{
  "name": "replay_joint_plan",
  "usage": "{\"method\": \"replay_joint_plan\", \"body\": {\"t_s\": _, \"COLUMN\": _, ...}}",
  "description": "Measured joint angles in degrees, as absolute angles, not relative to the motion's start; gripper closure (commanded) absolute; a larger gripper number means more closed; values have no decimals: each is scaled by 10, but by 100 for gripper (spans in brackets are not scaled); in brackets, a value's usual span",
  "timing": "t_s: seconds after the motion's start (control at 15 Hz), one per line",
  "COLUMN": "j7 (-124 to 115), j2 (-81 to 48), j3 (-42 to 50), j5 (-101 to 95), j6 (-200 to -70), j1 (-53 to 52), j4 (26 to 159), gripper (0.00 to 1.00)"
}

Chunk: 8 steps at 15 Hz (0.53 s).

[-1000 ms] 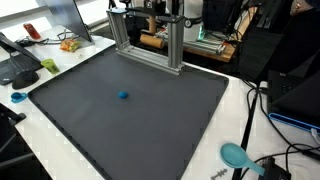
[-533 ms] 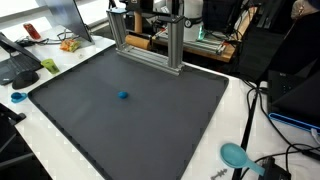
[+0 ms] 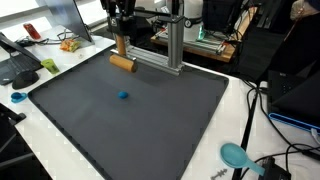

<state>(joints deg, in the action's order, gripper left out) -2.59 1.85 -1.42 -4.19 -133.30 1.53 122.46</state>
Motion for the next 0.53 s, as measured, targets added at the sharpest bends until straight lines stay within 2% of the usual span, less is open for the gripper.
{"method": "replay_joint_plan", "body": {"t_s": 0.27, "j7": -24, "j2": -16, "j3": -13, "j5": -42, "j6": -1334, "j1": 15, "j4": 1203, "gripper": 53}}
{"method": "replay_joint_plan", "body": {"t_s": 0.33, "j7": -24, "j2": -15, "j3": -13, "j5": -42, "j6": -1334, "j1": 15, "j4": 1201, "gripper": 78}}
{"method": "replay_joint_plan", "body": {"t_s": 0.53, "j7": -26, "j2": -17, "j3": -13, "j5": -42, "j6": -1335, "j1": 15, "j4": 1200, "gripper": 78}}
